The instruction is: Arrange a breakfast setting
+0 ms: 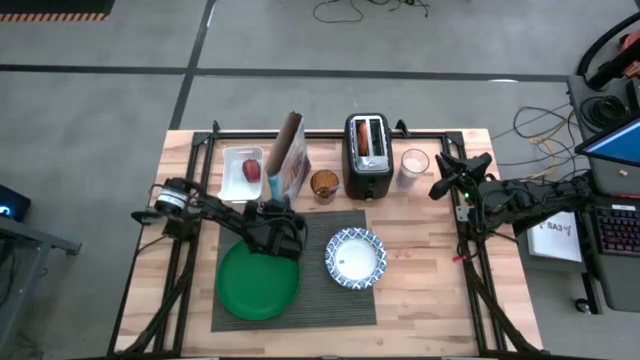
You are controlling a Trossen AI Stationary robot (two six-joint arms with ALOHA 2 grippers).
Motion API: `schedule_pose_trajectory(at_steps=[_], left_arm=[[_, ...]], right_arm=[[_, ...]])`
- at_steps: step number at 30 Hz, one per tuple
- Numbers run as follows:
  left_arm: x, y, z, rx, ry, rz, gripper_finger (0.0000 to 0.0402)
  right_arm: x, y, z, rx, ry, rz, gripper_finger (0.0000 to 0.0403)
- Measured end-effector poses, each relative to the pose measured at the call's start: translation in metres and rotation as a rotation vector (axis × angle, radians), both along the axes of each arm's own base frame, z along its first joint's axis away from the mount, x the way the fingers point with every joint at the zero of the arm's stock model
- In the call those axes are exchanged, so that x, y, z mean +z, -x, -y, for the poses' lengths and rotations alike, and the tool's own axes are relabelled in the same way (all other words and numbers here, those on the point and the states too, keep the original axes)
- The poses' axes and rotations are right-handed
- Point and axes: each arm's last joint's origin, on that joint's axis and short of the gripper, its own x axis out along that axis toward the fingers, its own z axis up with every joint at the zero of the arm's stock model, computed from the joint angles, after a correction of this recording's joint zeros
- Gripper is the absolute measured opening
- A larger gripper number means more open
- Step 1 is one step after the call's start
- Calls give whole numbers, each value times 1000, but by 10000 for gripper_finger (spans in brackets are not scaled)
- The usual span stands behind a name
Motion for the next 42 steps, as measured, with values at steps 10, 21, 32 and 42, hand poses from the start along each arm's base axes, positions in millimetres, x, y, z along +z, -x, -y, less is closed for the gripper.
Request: schedule_pose_trajectory(at_steps=[10, 21, 32, 42], left_arm=[[-2, 0, -7, 25, 1, 5, 13], [15, 4, 5, 0, -84, 77, 0], [49, 22, 24, -63, -84, 146, 1], [81, 50, 46, -176, -23, 87, 1]], right_arm=[[0, 0, 0, 0, 0, 0, 68], [0, 0, 0, 0, 0, 0, 68], [0, 0, 0, 0, 0, 0, 68], [0, 0, 0, 0, 0, 0, 68]])
